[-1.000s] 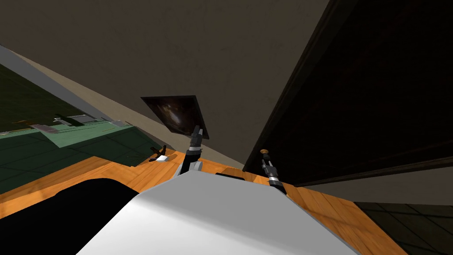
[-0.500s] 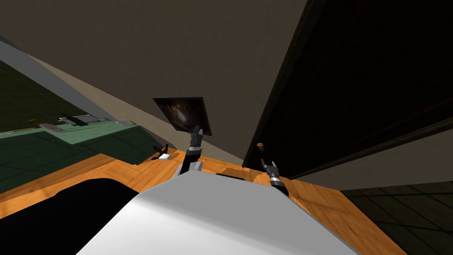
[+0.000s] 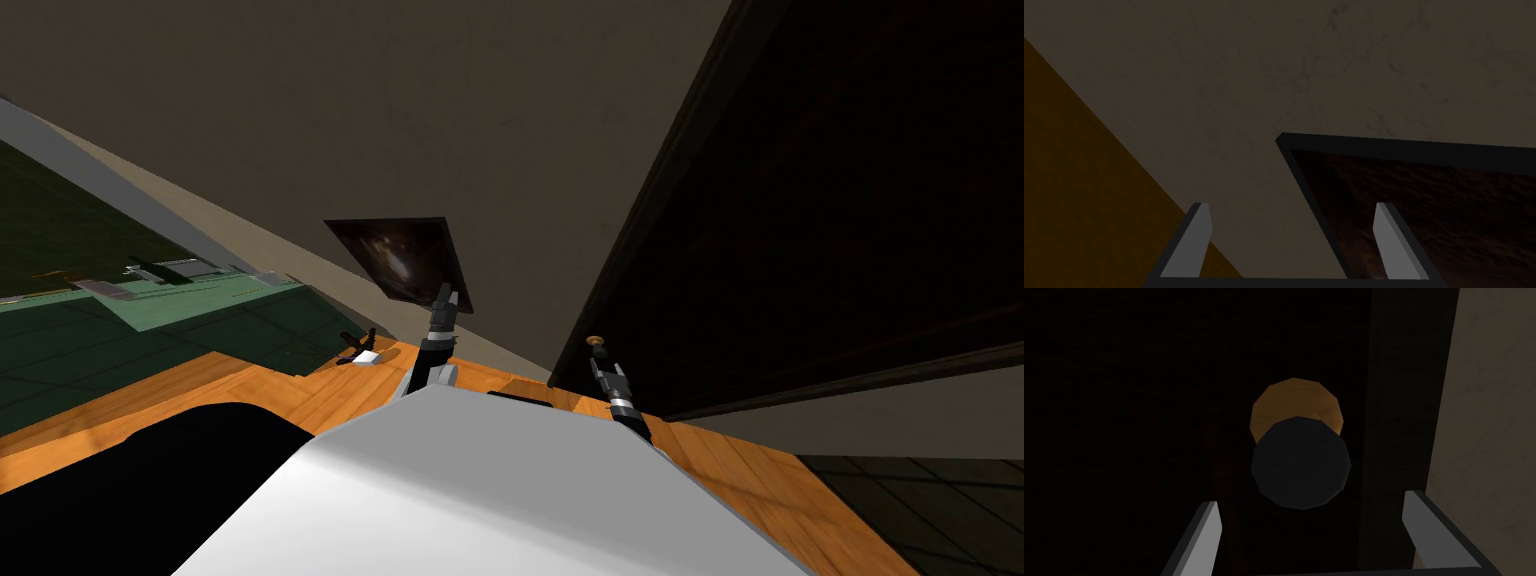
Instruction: Pull the door open
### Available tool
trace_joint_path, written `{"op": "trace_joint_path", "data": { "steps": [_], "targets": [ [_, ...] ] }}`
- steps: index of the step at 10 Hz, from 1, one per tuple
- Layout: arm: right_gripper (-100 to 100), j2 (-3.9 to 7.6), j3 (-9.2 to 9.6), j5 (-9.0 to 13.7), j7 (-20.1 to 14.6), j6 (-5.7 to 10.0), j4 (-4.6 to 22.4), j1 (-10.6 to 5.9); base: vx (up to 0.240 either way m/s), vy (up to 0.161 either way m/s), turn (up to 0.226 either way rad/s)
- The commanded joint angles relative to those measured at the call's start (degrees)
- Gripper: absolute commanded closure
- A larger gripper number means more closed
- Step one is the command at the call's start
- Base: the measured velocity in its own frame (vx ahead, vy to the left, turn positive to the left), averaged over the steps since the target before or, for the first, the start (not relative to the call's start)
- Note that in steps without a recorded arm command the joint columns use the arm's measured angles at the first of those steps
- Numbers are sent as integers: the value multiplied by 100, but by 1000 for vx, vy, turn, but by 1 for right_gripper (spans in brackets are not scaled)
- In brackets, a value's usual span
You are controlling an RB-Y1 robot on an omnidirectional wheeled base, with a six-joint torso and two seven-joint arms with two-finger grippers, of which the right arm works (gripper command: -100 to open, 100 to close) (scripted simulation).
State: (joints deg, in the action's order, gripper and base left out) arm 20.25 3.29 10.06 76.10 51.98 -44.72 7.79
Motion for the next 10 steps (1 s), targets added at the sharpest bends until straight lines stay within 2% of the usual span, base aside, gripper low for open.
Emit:
{"op": "trace_joint_path", "data": {
  "steps": [1,3,4,9,10],
  "targets": [
    [-100,-21,-24,12,26,-2,30,-39,203,-51,30],
    [-100,-27,-30,15,33,-7,30,-48,143,-21,21],
    [100,-27,-30,15,33,-7,30,-48,-11,1,-1],
    [100,-27,-30,15,33,-7,30,-48,-17,1,0],
    [100,-30,-2,54,-126,-29,36,-42,-22,-10,35]
  ]
}}
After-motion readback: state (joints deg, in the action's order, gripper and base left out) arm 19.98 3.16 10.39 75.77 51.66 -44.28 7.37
